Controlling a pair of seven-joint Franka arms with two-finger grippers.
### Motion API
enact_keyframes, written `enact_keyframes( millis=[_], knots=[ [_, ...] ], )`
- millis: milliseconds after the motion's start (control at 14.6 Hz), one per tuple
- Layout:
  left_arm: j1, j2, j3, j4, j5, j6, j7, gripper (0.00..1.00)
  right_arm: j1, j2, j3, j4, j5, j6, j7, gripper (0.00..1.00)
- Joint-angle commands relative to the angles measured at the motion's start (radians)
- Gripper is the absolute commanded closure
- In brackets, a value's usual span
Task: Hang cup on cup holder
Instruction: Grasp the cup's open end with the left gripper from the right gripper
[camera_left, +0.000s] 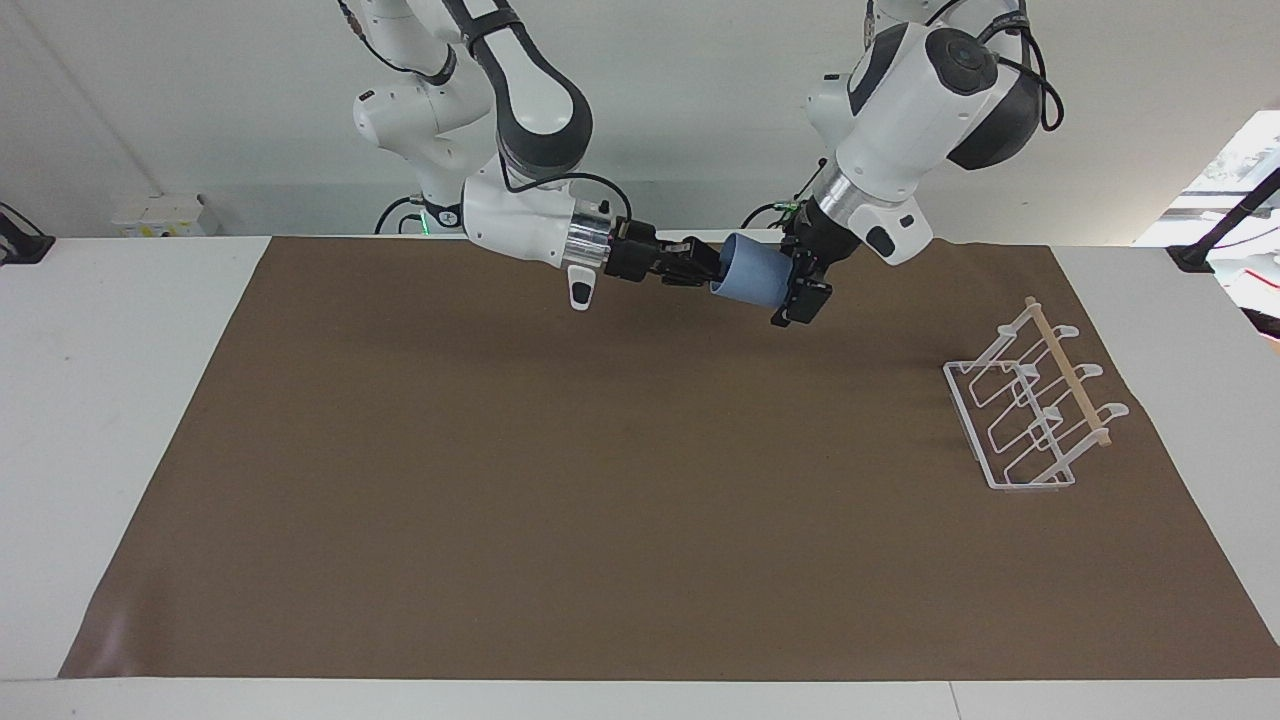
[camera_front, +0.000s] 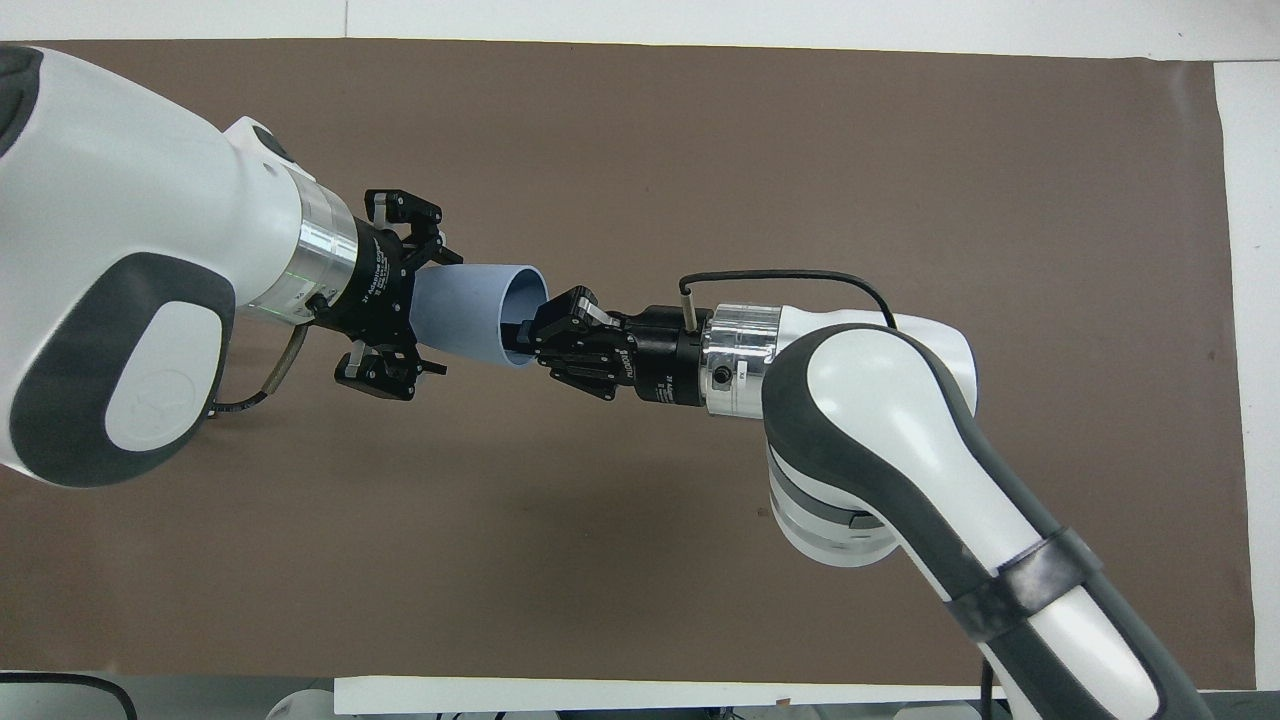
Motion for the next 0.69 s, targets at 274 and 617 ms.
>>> enact_keyframes(
  millis=[274,617],
  knots=[
    [-0.011,-0.020,0.008,-0.022,0.009,0.012,0.077,0.59,0.005,-0.011,-0.005,-0.002,0.020,0.005,0.021,1.00],
    [-0.014,-0.020,0.008,0.004,0.007,-0.002,0.078,1.00,0.001,-0.011,-0.005,0.000,0.020,0.005,0.027,1.00]
  ],
)
